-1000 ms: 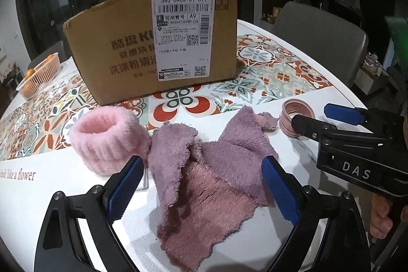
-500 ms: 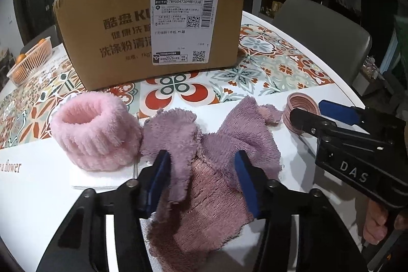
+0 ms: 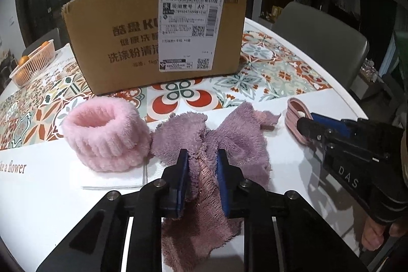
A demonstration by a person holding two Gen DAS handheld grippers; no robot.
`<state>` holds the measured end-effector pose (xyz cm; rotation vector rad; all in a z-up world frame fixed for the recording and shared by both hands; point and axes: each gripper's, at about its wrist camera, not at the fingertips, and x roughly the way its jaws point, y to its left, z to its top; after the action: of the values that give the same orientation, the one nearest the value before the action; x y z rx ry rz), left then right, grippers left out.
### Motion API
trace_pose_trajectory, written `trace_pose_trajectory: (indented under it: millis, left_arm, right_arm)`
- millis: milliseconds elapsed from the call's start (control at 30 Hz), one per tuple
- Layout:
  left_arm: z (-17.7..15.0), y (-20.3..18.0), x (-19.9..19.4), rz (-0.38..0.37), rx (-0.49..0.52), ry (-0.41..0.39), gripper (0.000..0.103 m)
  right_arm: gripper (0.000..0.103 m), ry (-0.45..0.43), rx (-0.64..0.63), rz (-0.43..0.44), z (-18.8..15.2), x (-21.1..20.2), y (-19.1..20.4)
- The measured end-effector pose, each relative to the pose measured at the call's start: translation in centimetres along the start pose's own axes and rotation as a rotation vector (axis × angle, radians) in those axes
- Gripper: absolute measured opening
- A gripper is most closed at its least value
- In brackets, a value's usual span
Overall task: Organize soft objects
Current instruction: 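Grasp the mauve fuzzy cloth with the left tool while the right tool grasps the pink hair tie, then lift the mauve cloth and hair tie up and over the cardboard box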
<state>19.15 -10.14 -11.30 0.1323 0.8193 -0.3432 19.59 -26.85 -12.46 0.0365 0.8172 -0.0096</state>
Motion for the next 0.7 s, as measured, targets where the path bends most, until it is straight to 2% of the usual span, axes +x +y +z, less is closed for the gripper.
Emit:
trace_pose_trajectory:
  millis: [433, 567, 600, 633, 667, 700]
  left_arm:
    - [0.5, 0.2, -4.0, -0.025, -0.001, -0.113, 0.017]
    - [0.3, 0.5, -4.2, -0.037, -0.017, -0.108, 0.018]
    - [0.0, 0.6, -4.3, -0.041, -0.016, -0.112, 0.022]
    - [-0.2, 0.5, -4.4, -0.044, -0.011, -0.113, 0.034]
    - [-0.4, 0.5, -4.4, -0.045, -0.009, -0.116, 0.041]
    - [-0.6, 0.6, -4.4, -0.046, -0.013, -0.12, 0.055]
  right_arm:
    - [0.013, -0.083, 0.055, 0.016, 0.3, -4.4, 0.6]
    - [0.013, -0.094, 0.058, 0.015, 0.4, -5.2, 0.9]
    - [0.013, -0.094, 0.059, 0.016, 0.3, -5.3, 1.0]
    - [0.013, -0.093, 0.058, 0.017, 0.2, -5.4, 1.0]
    - [0.013, -0.093, 0.057, 0.015, 0.1, -5.5, 1.0]
    - [0.013, -0.092, 0.056, 0.017, 0.0, -5.5, 1.1]
